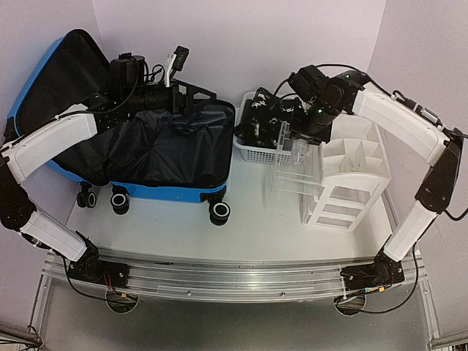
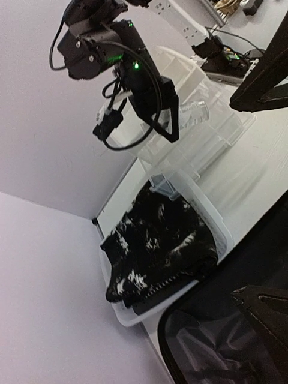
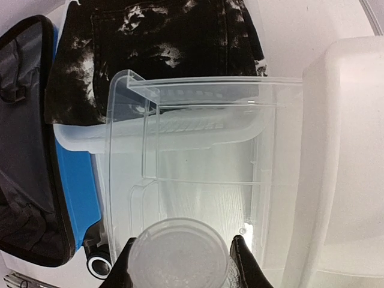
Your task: Open, take out, and arrange the luggage
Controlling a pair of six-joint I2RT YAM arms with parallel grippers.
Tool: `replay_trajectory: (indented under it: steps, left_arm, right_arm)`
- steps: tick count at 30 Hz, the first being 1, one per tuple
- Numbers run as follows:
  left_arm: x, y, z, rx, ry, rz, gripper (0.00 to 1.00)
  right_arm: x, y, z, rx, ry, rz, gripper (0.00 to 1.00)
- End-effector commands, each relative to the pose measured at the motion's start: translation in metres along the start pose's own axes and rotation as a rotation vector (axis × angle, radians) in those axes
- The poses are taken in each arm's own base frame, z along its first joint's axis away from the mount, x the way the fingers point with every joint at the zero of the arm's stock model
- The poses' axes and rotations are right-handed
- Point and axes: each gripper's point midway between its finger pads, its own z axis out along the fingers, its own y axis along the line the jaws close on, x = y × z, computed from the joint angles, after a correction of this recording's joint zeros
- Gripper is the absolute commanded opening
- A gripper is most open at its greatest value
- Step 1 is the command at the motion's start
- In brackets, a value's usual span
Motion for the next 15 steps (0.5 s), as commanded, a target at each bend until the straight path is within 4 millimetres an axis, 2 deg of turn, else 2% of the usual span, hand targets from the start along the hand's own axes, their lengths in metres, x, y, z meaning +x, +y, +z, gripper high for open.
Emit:
replay_trajectory:
  steps: [1, 4, 6, 10, 15]
  left_arm:
    - [0.028, 0.039, -0.018, -0.246, 0.057, -0.071, 0.99]
    - [0.060, 0.058, -0.024, -0.347, 0.145, -0.095, 0.99]
    - [0.077, 0.063, -0.026, -0.369, 0.200, -0.109, 0.99]
    - [0.105, 0.061, -0.024, -0.340, 0.278, -0.125, 0.98]
    - [0.142, 0.051, -0.013, -0.215, 0.407, -0.059, 0.97]
  right_arm:
    - [0.000, 0.004, 0.014, 0.007, 0.040, 0.055, 0.14]
    - [0.004, 0.001, 0.026, 0.024, 0.073, 0.055, 0.19]
    - [0.007, -0.003, 0.030, 0.037, 0.084, 0.058, 0.21]
    - [0.009, -0.008, 0.034, 0.051, 0.093, 0.060, 0.22]
    - [0.014, 0.000, 0.038, 0.028, 0.131, 0.043, 0.35]
